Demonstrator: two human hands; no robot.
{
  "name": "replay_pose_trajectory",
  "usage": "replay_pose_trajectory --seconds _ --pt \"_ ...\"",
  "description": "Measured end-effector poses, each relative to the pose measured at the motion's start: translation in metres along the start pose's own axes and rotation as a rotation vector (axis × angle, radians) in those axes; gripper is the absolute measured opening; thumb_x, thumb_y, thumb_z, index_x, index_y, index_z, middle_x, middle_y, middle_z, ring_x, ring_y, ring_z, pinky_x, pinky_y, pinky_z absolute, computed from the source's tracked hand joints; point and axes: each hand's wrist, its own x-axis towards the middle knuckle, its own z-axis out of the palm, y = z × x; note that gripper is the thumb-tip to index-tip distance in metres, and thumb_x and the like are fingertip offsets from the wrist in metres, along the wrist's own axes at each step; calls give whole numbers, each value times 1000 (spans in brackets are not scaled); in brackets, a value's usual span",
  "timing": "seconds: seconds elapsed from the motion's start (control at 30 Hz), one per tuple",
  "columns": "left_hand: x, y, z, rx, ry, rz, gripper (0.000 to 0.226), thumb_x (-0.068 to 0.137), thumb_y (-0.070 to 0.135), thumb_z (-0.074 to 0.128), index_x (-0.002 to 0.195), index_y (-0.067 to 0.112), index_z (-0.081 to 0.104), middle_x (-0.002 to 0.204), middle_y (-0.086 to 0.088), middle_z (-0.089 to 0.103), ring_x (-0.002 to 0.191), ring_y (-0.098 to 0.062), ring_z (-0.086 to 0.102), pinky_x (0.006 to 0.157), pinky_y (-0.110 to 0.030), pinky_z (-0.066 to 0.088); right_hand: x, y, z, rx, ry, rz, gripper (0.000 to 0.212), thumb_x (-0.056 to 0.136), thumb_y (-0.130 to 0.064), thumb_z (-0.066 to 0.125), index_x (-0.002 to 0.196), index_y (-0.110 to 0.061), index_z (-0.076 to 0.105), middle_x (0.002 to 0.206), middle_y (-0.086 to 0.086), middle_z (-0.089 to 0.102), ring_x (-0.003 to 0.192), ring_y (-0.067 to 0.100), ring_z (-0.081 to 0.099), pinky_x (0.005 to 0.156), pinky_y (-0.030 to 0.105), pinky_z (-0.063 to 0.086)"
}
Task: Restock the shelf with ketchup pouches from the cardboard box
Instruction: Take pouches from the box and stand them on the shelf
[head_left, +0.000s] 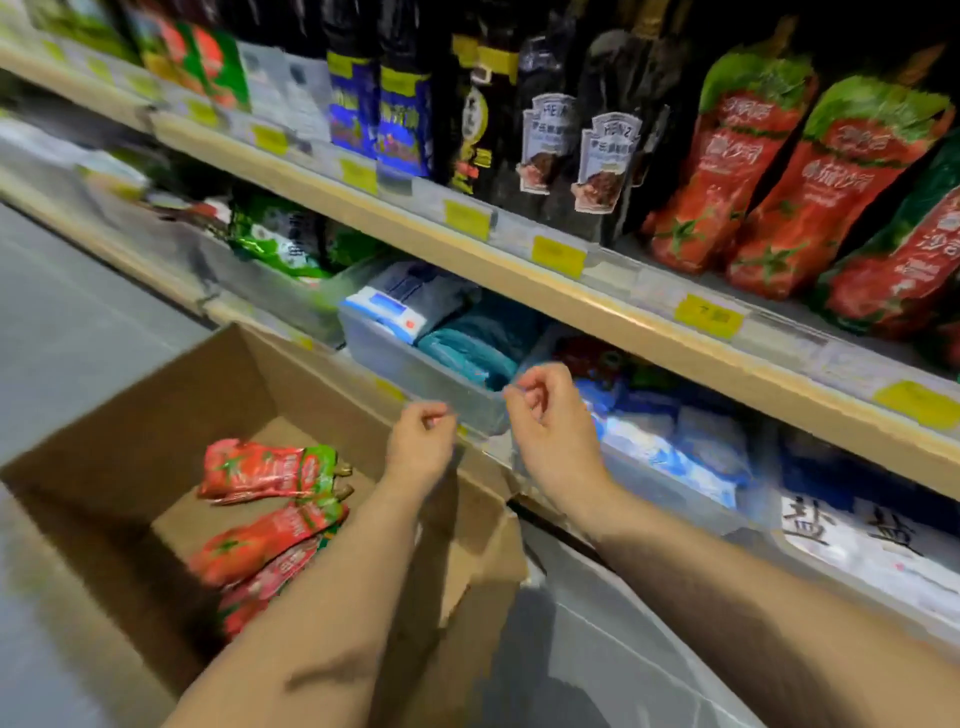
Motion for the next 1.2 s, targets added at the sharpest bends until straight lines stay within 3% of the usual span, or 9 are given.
replay_pose_trajectory --seconds 0.2,0.3,0.4,0.53,0.63,0.73,0.83,0.93,1.2 --pt "45 -41 -66 -11 96 -15 9 81 19 56 77 17 63 81 -8 67 85 -29 64 79 -34 50 -18 10 110 -43 -280 120 18 89 -40 42 74 -31 44 62 -10 45 59 5 45 60 33 38" --pt "60 -64 -94 -53 107 -183 14 83 20 51 75 15 61 94 -14 69 91 -27 64 90 -43 49 -22 19 160 -98 -376 252 19 92 -33 45 75 -25 48 63 -9 46 73 18 49 63 29 30" --pt "58 -110 -125 161 66 -362 21 90 16 47 91 1 60 113 -27 63 109 -38 59 93 -40 49 -31 35 202 -201 -556 385 20 92 -26 44 88 -12 58 82 6 60 90 26 54 69 28 33" --pt "51 -161 -151 422 -243 -662 38 95 12 46 128 -6 50 134 -21 54 110 -28 61 42 -7 44 -45 57 241 -60 -750 753 20 92 -22 46 73 -17 52 74 5 53 73 20 53 66 26 43" --pt "59 -169 -151 610 -248 -573 44 94 21 48 134 2 46 139 -16 49 119 -28 54 92 -21 44 -55 68 258 105 -652 1057 19 92 -22 47 101 -10 59 70 6 56 65 18 57 52 23 37" --pt "61 -172 -149 764 -309 -541 49 93 36 45 135 11 46 142 -13 47 126 -30 48 100 -32 38 -65 80 281 204 -555 1236 35 94 -20 44 121 -2 54 68 7 50 58 16 48 48 20 34" --pt "65 -181 -149 859 -371 -537 46 95 31 40 134 8 47 141 -16 47 125 -31 48 101 -34 39 -67 90 298 195 -478 1298 20 95 -25 45 99 -9 56 71 5 52 55 12 45 44 20 35" --pt "68 -185 -151 897 -366 -535 42 95 25 39 129 4 50 136 -19 50 122 -33 50 98 -35 41 -68 95 303 165 -469 1310 30 96 -24 45 71 -8 48 62 3 48 50 11 40 32 17 33" --pt "62 -169 -139 893 -411 -464 38 95 18 39 127 0 50 133 -18 52 121 -31 52 98 -35 43 -62 75 260 58 -480 996 32 92 -8 44 61 -10 50 57 5 50 44 12 43 39 18 36"
